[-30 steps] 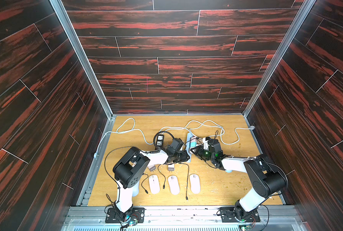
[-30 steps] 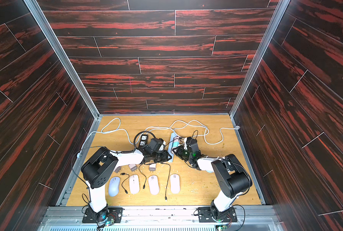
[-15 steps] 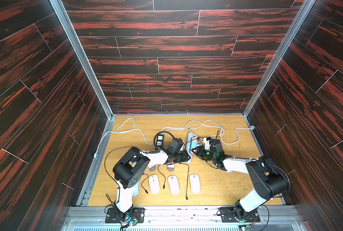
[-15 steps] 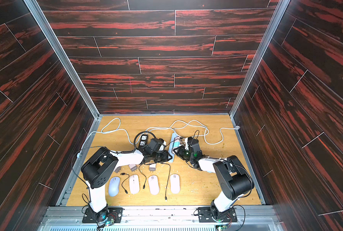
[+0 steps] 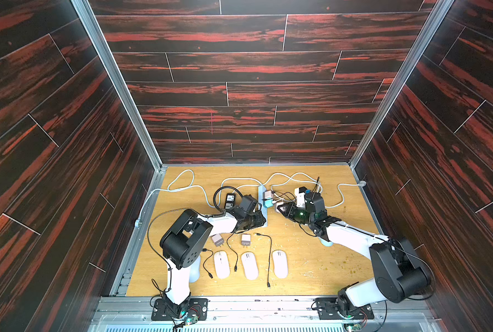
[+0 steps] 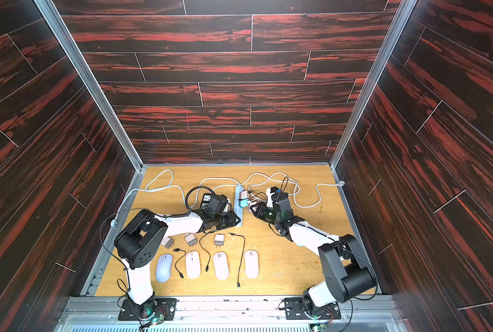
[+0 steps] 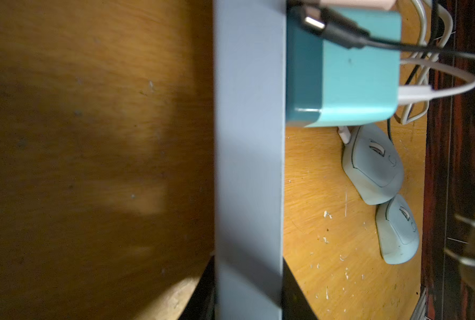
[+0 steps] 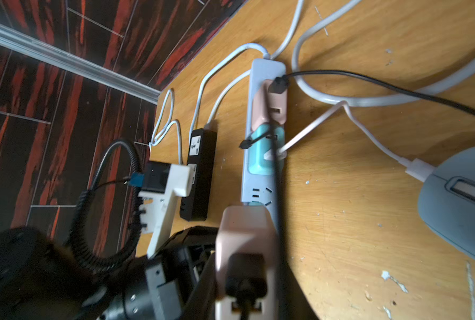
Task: Unplug the wireless mouse
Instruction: Remove the plug from the socket, then remove the power cord from the plug.
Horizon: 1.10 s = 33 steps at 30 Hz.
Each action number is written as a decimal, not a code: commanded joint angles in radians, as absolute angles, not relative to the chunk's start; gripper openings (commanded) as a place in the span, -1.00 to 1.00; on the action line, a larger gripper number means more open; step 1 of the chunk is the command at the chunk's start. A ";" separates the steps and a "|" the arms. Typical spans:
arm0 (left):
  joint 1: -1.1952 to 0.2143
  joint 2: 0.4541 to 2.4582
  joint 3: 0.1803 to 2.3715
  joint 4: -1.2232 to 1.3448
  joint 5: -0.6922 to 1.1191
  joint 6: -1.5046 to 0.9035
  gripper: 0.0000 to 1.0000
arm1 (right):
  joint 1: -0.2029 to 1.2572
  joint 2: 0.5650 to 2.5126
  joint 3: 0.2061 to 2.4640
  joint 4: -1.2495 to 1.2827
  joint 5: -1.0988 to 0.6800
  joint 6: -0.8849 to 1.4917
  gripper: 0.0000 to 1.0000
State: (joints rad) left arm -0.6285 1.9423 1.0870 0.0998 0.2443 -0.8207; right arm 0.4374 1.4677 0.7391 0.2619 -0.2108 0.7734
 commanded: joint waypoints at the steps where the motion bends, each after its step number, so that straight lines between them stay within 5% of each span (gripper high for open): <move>1: -0.614 1.972 1.071 0.017 0.172 -0.827 -0.92 | 0.440 1.380 0.739 0.151 -0.160 0.688 -1.00; 7: -0.614 1.922 1.046 0.109 0.238 -0.787 -0.11 | 0.440 1.255 0.789 -0.009 -0.155 0.549 -1.00; 15: -0.613 1.759 1.043 0.075 0.235 -0.647 0.49 | 0.440 1.087 0.847 -0.197 0.028 0.502 -1.00; 25: -0.625 1.507 1.128 -0.107 0.116 -0.367 1.00 | 0.427 1.046 0.914 -0.253 -0.129 0.493 -1.00; 33: -0.654 1.312 1.017 0.132 0.052 -0.093 1.00 | 0.414 1.063 0.990 -0.245 -0.340 0.490 -1.00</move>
